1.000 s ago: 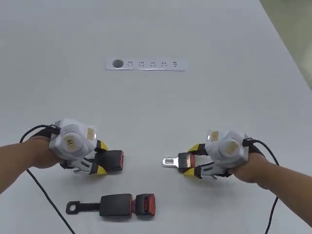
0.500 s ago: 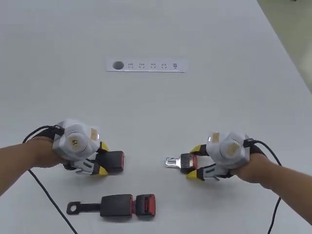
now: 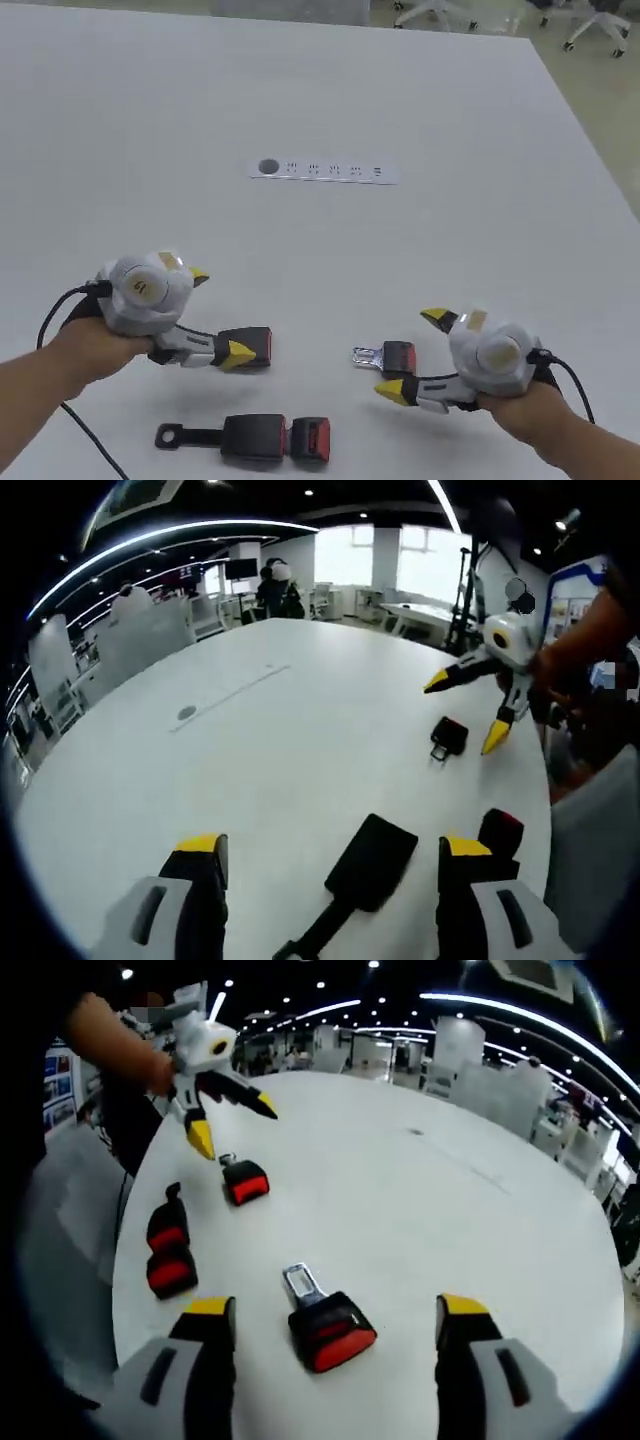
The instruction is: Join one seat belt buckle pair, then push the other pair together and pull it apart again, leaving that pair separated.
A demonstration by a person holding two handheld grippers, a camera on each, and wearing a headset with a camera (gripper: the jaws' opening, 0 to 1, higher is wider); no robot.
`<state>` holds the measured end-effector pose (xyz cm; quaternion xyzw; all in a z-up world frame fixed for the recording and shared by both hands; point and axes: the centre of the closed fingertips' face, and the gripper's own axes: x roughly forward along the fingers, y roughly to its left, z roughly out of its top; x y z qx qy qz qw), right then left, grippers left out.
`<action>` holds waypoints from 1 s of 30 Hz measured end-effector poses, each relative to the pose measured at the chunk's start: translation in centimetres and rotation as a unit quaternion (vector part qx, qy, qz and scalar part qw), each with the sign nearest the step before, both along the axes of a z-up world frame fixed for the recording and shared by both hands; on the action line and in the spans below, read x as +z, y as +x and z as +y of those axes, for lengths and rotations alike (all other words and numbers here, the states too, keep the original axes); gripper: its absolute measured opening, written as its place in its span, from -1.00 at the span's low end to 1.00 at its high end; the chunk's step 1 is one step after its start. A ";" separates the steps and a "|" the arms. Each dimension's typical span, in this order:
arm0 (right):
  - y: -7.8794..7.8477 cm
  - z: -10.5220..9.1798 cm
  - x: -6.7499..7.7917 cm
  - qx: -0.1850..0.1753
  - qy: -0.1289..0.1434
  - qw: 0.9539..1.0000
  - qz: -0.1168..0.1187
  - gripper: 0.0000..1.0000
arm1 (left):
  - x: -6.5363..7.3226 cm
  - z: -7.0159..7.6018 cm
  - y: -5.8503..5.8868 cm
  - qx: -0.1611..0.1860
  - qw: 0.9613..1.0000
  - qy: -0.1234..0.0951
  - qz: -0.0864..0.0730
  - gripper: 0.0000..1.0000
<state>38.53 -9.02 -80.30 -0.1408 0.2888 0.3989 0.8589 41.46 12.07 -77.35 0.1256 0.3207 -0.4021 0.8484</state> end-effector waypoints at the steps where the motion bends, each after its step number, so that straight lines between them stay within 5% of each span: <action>1: -0.3 0.4 0.4 -0.007 0.015 1.000 -0.005 0.76 | 0.2 0.2 -0.3 0.014 1.000 -0.009 -0.003 0.83; 4: -1.7 0.9 0.2 -0.010 0.009 1.000 0.003 0.78 | 0.4 0.9 -1.7 0.050 0.998 -0.028 0.010 0.82; 18: -5.3 1.9 3.2 -0.016 0.024 0.999 -0.043 0.93 | 3.4 4.2 -7.0 0.058 0.996 -0.063 -0.034 0.95; 28: -7.9 1.7 3.8 -0.023 0.026 0.998 -0.054 0.97 | 3.6 5.3 -10.5 0.043 0.997 -0.062 -0.031 1.00; 30: -8.8 1.6 3.6 -0.019 0.018 0.998 -0.051 0.98 | 3.6 5.2 -11.4 0.026 0.998 -0.050 -0.040 1.00</action>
